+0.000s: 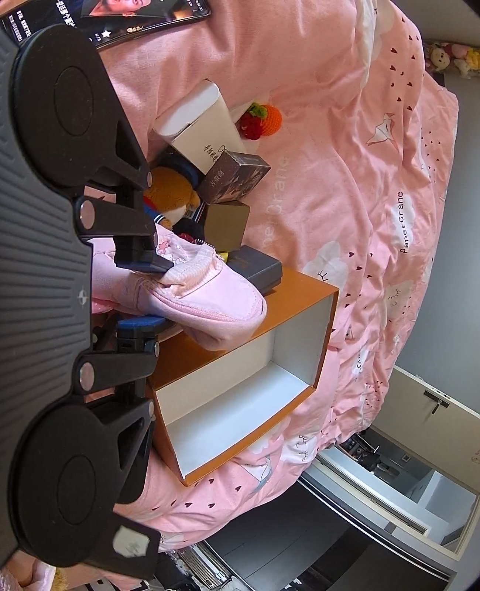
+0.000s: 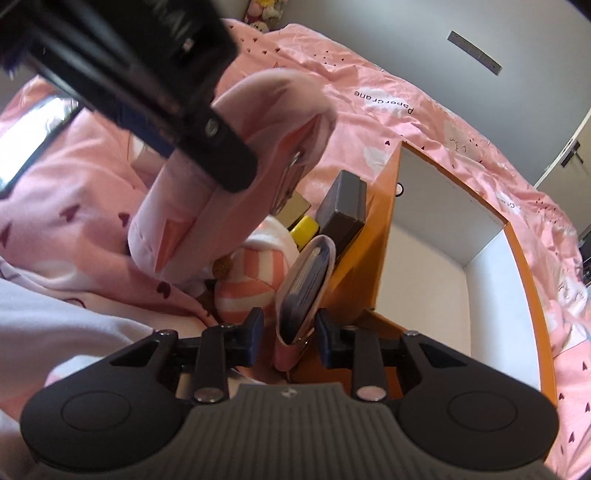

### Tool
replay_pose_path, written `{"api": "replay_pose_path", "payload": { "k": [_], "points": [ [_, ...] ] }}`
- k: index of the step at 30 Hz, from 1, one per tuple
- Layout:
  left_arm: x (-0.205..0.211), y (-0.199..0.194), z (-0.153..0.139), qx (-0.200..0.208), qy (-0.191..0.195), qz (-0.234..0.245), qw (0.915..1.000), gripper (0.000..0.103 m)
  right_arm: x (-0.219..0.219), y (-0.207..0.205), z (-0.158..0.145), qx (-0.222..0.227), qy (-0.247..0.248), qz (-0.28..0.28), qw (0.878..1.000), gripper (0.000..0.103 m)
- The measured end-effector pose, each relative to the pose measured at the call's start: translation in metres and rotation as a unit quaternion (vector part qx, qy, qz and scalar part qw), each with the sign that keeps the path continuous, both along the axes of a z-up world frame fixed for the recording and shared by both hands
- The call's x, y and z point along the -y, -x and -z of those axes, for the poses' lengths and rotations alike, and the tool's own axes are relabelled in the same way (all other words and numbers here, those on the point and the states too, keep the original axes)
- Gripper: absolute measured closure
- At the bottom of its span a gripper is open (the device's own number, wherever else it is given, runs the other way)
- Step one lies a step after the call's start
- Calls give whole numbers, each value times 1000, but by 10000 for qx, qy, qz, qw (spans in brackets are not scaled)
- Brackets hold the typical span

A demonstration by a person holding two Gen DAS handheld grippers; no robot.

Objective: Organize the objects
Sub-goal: 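Grasp the pink card wallet with the right tool while the left tool lifts the backpack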

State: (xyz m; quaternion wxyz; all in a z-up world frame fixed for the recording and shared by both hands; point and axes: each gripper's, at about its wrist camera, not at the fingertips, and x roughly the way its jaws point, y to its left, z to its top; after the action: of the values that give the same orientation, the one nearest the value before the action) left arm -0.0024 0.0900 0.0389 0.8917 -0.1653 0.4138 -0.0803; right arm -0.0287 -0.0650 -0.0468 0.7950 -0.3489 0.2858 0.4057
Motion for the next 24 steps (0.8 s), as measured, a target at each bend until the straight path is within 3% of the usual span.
{"api": "replay_pose_path", "payload": {
  "k": [9, 15, 24],
  "points": [
    [-1, 5, 0, 38, -104, 17, 9999, 75, -11, -5, 15, 263, 328, 20, 9991, 81],
    [0, 6, 0, 48, -102, 23, 9999, 75, 1, -3, -2, 254, -30, 54, 9997, 84],
    [1, 8, -2, 89, -84, 3, 9999, 75, 22, -13, -42, -157, -785, 125, 9967, 87]
  ]
}}
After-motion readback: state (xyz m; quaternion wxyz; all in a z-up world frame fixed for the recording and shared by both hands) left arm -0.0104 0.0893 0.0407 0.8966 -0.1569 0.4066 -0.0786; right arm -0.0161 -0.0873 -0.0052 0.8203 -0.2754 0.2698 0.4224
